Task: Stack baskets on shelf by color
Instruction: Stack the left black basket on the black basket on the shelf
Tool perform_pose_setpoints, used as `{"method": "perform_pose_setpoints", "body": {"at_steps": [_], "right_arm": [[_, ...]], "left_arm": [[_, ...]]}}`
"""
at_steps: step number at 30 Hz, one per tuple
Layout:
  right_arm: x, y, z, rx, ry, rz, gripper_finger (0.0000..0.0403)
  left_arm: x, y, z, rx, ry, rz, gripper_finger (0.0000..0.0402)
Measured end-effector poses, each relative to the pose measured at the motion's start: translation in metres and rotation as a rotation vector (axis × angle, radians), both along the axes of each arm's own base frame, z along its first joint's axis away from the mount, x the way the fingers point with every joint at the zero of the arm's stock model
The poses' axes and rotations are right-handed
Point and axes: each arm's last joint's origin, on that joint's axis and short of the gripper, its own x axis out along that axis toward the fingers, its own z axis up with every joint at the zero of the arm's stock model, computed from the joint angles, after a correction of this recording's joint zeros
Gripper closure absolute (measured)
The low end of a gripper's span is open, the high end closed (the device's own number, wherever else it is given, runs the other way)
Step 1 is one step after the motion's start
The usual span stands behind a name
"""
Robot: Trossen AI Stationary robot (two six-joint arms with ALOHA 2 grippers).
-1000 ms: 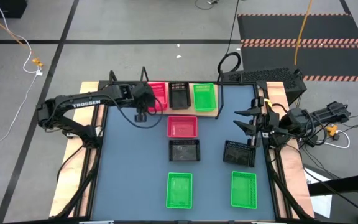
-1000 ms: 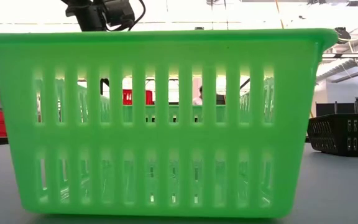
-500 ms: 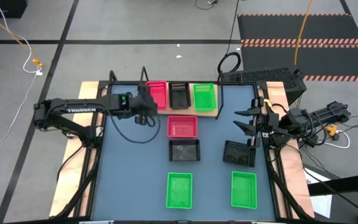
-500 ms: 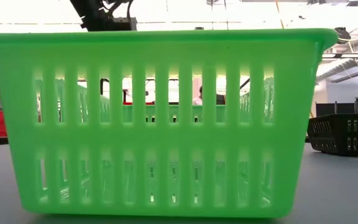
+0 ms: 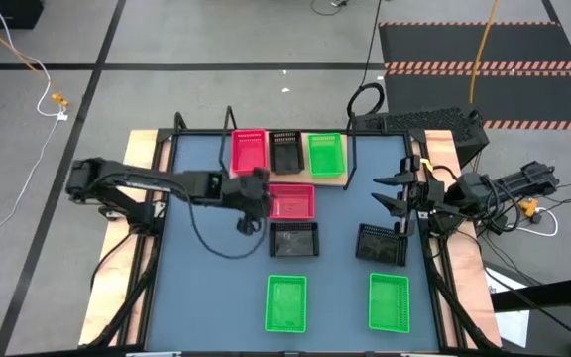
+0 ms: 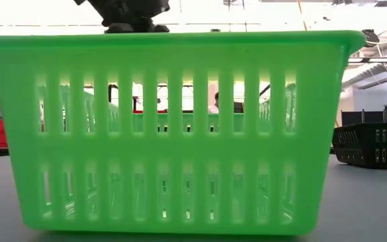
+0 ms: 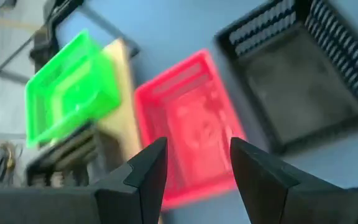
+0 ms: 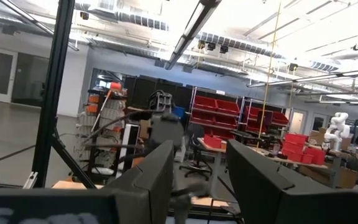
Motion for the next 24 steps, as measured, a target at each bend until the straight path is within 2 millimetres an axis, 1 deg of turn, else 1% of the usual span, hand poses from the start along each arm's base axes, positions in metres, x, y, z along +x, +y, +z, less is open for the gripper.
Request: {"method": "perform_pose_setpoints", "body": {"at_steps": [2, 5, 6, 8, 11, 13, 16, 18, 21, 24], "right_arm": [[0.0, 0.0, 0.0, -0.002, 0.0, -0.001, 0.0261], [0.0, 0.0, 0.0, -0.005, -0.003, -0.002, 0.0261], [0.0, 0.0, 0.0, -0.008, -0.002, -0.004, 0.0261], [0.0, 0.0, 0.0, -0.017, 0.004, -0.006, 0.0261], [0.0, 0.0, -0.001, -0.038, 0.012, -0.012, 0.0261], [0.0, 0.0, -0.001, -0.057, 0.014, -0.019, 0.0261], [0.001, 0.0, -0.001, -0.069, 0.015, -0.022, 0.0261], [0.001, 0.0, 0.0, -0.068, 0.01, -0.022, 0.0261], [0.001, 0.0, 0.0, -0.067, 0.008, -0.022, 0.0261], [0.003, 0.001, -0.001, -0.068, 0.009, -0.021, 0.0261]], "left_arm": [[0.013, -0.006, -0.005, -0.008, -0.062, -0.012, 0.0224], [0.023, -0.009, -0.011, -0.077, -0.1, 0.019, 0.0224], [0.023, -0.009, -0.014, -0.105, -0.085, -0.002, 0.0224], [0.018, -0.011, -0.023, -0.127, 0.022, -0.086, 0.0226], [0.01, -0.022, -0.033, -0.036, 0.167, -0.254, 0.0239], [0.007, -0.029, -0.037, 0.026, 0.219, -0.346, 0.0253], [0.008, -0.038, -0.042, 0.061, 0.23, -0.402, 0.0273], [0.016, -0.046, -0.048, 0.077, 0.201, -0.435, 0.0283], [0.02, -0.056, -0.064, 0.121, 0.25, -0.51, 0.029], [0.024, -0.066, -0.076, 0.216, 0.276, -0.517, 0.0289]]}}
